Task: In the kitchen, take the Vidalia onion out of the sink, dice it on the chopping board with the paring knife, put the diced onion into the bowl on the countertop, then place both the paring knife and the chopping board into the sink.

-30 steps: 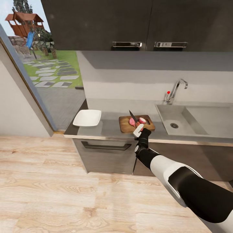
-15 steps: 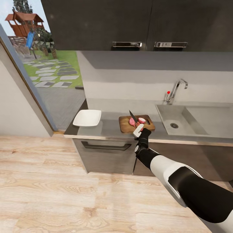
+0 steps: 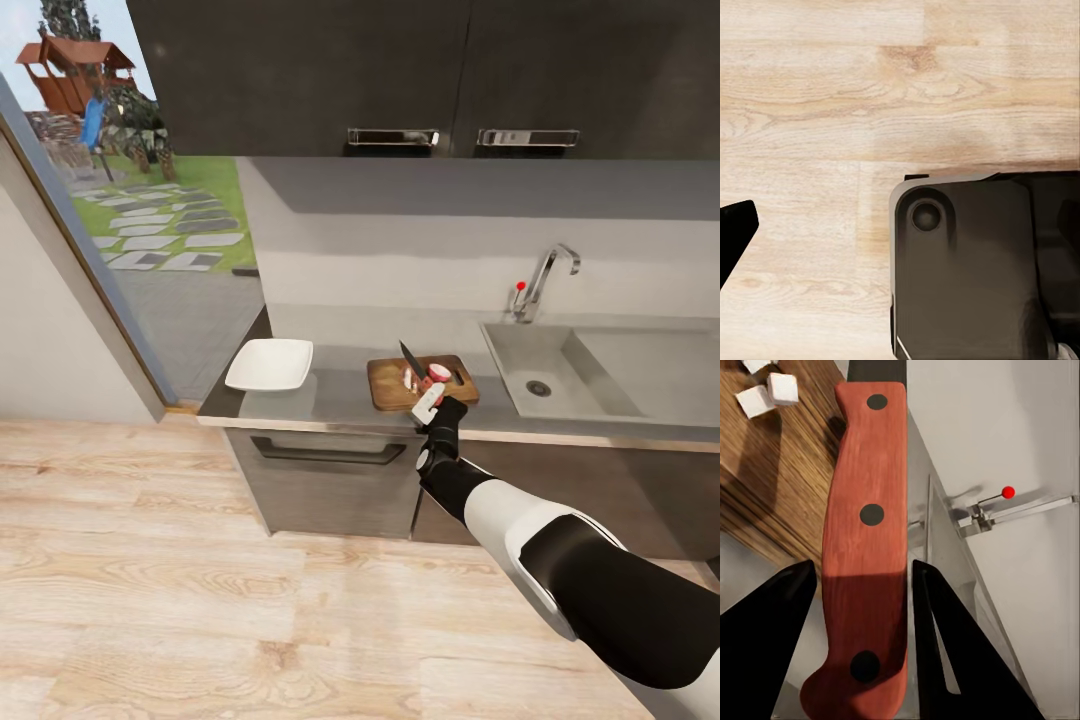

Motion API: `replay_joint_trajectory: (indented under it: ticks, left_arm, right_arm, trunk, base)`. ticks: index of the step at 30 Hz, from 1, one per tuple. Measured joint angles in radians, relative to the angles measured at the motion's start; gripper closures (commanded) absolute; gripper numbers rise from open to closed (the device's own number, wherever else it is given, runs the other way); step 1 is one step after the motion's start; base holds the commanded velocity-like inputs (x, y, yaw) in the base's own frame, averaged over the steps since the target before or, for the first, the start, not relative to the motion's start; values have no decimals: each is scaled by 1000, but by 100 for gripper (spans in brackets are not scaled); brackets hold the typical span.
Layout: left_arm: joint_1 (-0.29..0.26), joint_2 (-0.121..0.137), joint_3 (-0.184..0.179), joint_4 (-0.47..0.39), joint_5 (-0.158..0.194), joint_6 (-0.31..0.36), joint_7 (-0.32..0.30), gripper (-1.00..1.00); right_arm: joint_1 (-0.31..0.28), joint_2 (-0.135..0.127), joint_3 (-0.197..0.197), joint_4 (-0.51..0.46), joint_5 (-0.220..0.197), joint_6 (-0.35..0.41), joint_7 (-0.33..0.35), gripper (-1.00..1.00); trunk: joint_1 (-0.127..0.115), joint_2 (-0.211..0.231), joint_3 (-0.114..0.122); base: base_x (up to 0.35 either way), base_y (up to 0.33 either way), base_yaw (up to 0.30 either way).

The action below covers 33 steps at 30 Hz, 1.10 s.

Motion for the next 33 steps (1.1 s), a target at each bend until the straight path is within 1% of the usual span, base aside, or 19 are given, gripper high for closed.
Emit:
replay_joint_trajectory:
  ticks: [13, 15, 16, 17, 18, 21, 26, 30, 31, 33]
  left_arm:
    - [-1, 0, 0, 1, 0, 0, 0, -100]
    - [0, 0, 0, 2, -1, 0, 0, -100]
    - [-1, 0, 0, 2, -1, 0, 0, -100]
    - [-1, 0, 0, 2, -1, 0, 0, -100]
    - [-1, 0, 0, 2, -1, 0, 0, -100]
    - [-1, 0, -1, 3, -1, 0, 0, -100]
    - [0, 0, -1, 3, -1, 0, 0, -100]
    - [0, 0, 0, 3, -2, 0, 0, -100]
    - [0, 0, 0, 3, -2, 0, 0, -100]
    - [0, 0, 0, 3, -2, 0, 0, -100]
  right_arm:
    - [0, 0, 1, 0, 1, 0, -3, 100]
    - [0, 0, 1, -2, 2, -1, -25, 100]
    - [0, 0, 1, -2, 2, -2, -54, 100]
    - [0, 0, 2, -4, 2, -3, -97, 100]
    - [0, 0, 1, -5, 1, -4, -115, 100]
    - [0, 0, 2, -10, 0, -4, -143, 100]
    - [0, 0, 1, -10, -1, -2, -146, 100]
    - [0, 0, 1, -10, -2, 1, -138, 100]
    - [0, 0, 1, -10, -2, 1, -130, 100]
    - [0, 0, 0, -9, -2, 6, -83, 100]
  trunk:
    - [0, 0, 0]
    - [0, 0, 0]
    - [0, 0, 0]
    - [0, 0, 0]
    - [0, 0, 0]
    - [0, 0, 0]
    - [0, 0, 0]
    - [0, 0, 0]
    - [0, 0, 0]
    - [0, 0, 0]
  base:
    - [0, 0, 0]
    - [0, -51, 0]
    - [0, -221, 0]
    - [0, -257, 0]
    - [0, -288, 0]
    - [0, -311, 0]
    - [0, -313, 0]
    - [0, -69, 0]
    - [0, -11, 0]
    - [0, -5, 0]
